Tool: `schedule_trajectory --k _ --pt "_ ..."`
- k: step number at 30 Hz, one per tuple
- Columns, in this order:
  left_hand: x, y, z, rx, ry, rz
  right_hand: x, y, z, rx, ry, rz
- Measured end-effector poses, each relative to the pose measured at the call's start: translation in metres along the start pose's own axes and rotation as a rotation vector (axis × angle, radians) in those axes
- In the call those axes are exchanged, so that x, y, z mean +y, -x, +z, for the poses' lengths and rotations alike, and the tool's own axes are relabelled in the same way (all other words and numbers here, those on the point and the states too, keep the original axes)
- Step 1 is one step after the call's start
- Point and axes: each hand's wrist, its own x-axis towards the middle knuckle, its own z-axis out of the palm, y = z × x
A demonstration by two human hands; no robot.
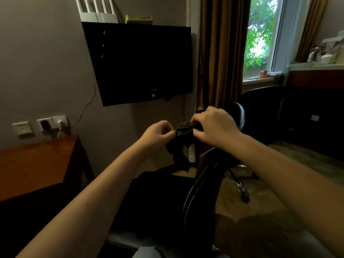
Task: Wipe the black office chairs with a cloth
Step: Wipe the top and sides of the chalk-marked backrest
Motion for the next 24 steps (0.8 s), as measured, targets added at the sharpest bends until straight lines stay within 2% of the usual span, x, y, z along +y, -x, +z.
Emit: schedule_trajectory --k 4,10,15,20,24 --pt "0.002 -0.032 0.022 0.012 0.125 -0.024 0.031 -0.023 0.011 -0.052 -0.066 0.068" --pt "0.002 -0.074 0.051 -0.219 0.162 -0.111 0.071 -0.045 0.031 -0.174 -0.089 0.159" --pt "-0.010 -0.100 0.072 -0.130 0.055 -0.119 0.103 -0.050 0.048 -0.059 0.016 0.383" --pt "-0.012 -0.128 0.095 -0.133 0.006 -0.046 0.131 -0.057 0.060 -0.173 -0.037 0.533" --pt "-0.008 -0.151 0.114 -0.033 -0.100 0.057 0.141 -0.059 0.066 -0.190 -0.062 0.574"
